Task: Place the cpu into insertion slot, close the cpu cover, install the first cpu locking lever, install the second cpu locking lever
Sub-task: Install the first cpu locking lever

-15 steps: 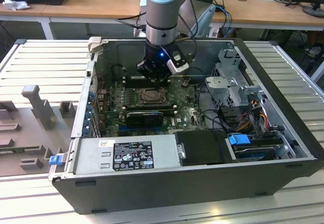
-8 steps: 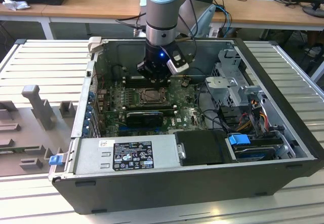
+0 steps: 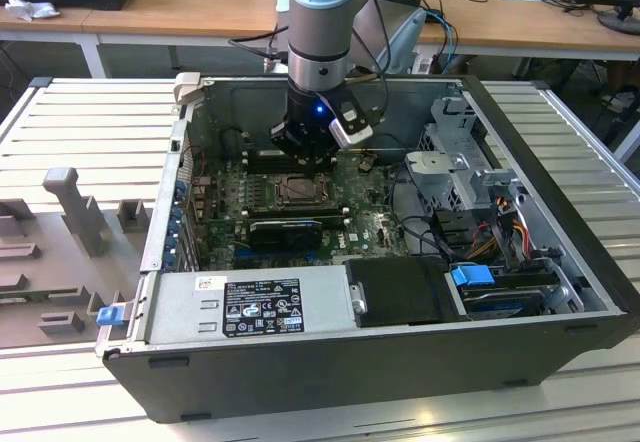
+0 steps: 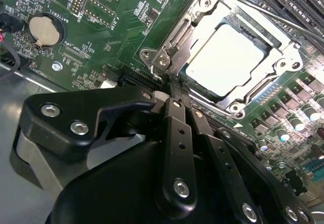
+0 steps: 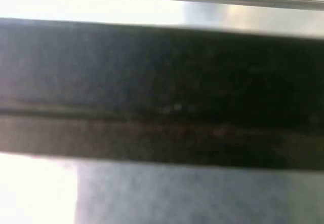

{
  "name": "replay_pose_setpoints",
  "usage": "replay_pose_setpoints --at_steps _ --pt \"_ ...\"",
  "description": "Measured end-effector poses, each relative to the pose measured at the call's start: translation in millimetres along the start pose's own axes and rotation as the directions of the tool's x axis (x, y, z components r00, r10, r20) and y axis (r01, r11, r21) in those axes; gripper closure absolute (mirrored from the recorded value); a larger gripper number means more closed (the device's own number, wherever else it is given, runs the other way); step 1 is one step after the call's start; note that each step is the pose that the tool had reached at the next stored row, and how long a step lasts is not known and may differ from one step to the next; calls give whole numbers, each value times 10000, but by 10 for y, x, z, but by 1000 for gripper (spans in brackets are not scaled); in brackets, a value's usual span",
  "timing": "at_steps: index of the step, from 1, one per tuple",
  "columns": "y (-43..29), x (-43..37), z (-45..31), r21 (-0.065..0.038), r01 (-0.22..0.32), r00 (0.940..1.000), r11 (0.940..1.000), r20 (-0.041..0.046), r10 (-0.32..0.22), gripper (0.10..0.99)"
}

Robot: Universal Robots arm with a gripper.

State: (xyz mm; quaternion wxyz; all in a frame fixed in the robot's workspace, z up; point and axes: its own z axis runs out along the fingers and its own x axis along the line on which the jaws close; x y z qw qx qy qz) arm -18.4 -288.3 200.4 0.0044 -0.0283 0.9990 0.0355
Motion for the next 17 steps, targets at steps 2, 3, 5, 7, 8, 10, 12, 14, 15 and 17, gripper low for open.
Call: replay_pose_setpoints --at_steps 2,3,5,7,8,10,12,14,15,17 --pt "0 0 1 -9 0 10000 10000 1 0 980" --pt "0 0 0 -14 0 10000 10000 2 0 980" --pt "3 -2 -26 -23 0 10000 10000 11 0 980" --pt "6 -1 -85 -16 0 10000 10000 3 0 980" --pt "10 -2 -140 -17 0 10000 10000 4 0 980" --pt "13 -2 -181 -15 1 10000 10000 2 -1 980" --pt "7 -2 -183 -18 3 10000 10000 3 -3 980" --pt "-10 -1 -185 -16 1 10000 10000 2 -1 980" --pt "-16 -1 -185 -16 0 10000 10000 2 0 980" --pt "-31 0 -186 -16 0 10000 10000 2 0 980"
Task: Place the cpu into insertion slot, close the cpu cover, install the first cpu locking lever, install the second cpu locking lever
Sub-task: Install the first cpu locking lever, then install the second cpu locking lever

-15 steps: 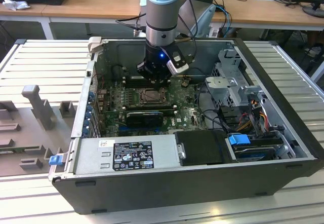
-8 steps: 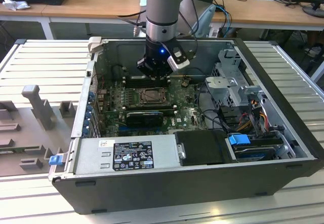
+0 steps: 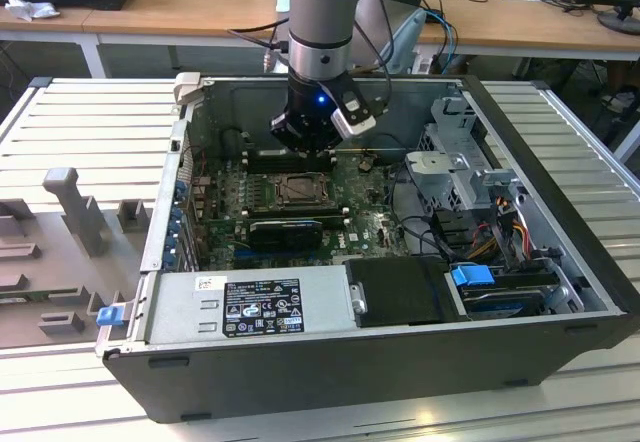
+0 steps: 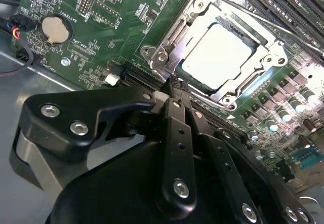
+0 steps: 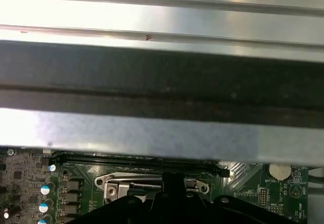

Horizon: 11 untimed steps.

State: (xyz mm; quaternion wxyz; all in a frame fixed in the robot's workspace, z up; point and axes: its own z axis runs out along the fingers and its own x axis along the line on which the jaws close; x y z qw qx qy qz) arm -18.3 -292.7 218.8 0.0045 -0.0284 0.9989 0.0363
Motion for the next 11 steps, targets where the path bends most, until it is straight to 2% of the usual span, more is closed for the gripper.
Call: replay_pose_setpoints --at_steps 9,11 --pt "-95 4 -7 0 0 10000 10000 1 0 980" --pt "-97 5 -26 1 -2 10000 10000 0 2 980"
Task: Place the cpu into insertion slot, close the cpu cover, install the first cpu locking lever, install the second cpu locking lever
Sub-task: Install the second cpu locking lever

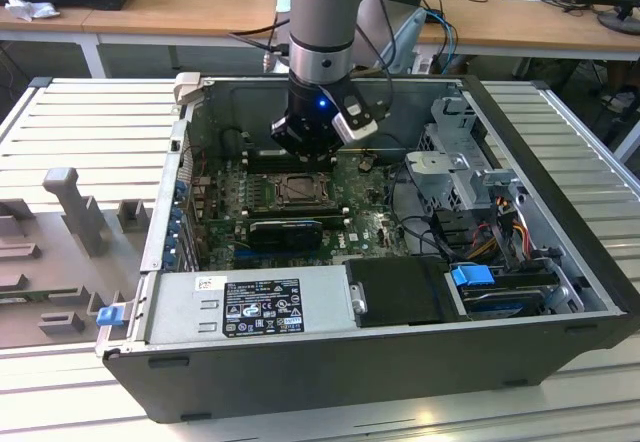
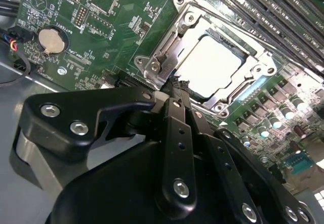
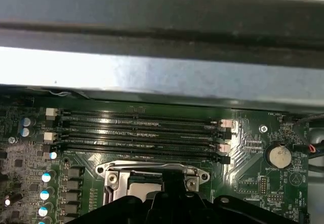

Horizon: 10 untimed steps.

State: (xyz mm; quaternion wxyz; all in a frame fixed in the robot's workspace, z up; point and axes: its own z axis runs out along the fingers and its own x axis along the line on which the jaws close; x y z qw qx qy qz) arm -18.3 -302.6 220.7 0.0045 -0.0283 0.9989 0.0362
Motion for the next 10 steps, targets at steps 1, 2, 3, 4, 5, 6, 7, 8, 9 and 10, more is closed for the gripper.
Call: replay_pose_setpoints --at_steps 1,2,3,4,5,6,7,8,9,10 --pt "1 0 -13 -1 0 10000 10000 1 0 980" --pt "1 -1 -24 -1 2 10000 10000 1 -2 980" --pt "2 -1 -40 -1 2 10000 10000 0 -2 980" --pt "3 -1 -53 -2 2 10000 10000 1 -2 980" --pt "5 -1 -79 -1 2 10000 10000 1 -2 980" --pt "2 -2 -95 -1 3 10000 10000 0 -3 980" --pt "-5 -1 -96 -4 3 10000 10000 1 -3 980" --pt "-27 0 -98 -2 2 10000 10000 0 -2 980" --pt "-46 1 -99 -1 2 10000 10000 0 -2 980" --pt "-64 2 -101 -1 2 10000 10000 0 -2 980"
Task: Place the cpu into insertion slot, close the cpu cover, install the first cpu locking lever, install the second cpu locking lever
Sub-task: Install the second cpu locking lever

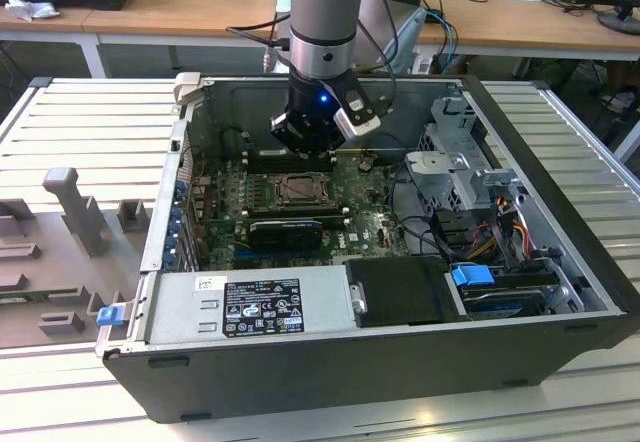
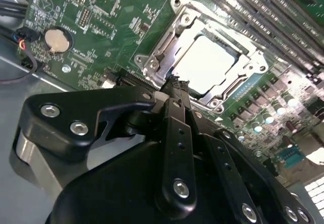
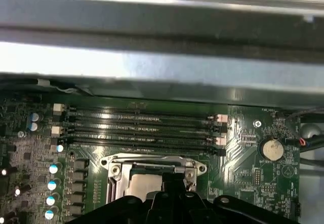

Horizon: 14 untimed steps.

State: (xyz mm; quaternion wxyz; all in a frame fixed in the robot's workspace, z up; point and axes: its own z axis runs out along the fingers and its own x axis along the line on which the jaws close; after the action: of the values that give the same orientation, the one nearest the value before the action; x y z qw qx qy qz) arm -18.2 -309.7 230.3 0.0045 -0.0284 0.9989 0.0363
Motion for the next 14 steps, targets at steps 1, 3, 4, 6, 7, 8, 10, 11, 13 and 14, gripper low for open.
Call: replay_pose_setpoints --at_steps 1,3,4,6,7,8,10,11,13,14 --pt "-17 1 -1 -1 0 10000 10000 1 0 980" --pt "-58 3 -4 -1 0 10000 10000 1 0 980" --pt "-80 5 -5 -3 -1 10000 10000 1 1 980" --pt "-114 7 -13 -1 0 10000 10000 1 0 980" --pt "-113 7 -31 0 -1 10000 10000 0 1 980" --pt "-111 6 -61 -1 -1 10000 10000 1 1 980" --pt "-105 5 -135 -3 -2 10000 10000 2 2 980" --pt "-103 5 -171 -2 -1 10000 10000 1 1 980" --pt "-105 4 -197 -2 1 10000 10000 1 -1 980" --pt "-115 5 -198 -3 2 10000 10000 2 -2 980"
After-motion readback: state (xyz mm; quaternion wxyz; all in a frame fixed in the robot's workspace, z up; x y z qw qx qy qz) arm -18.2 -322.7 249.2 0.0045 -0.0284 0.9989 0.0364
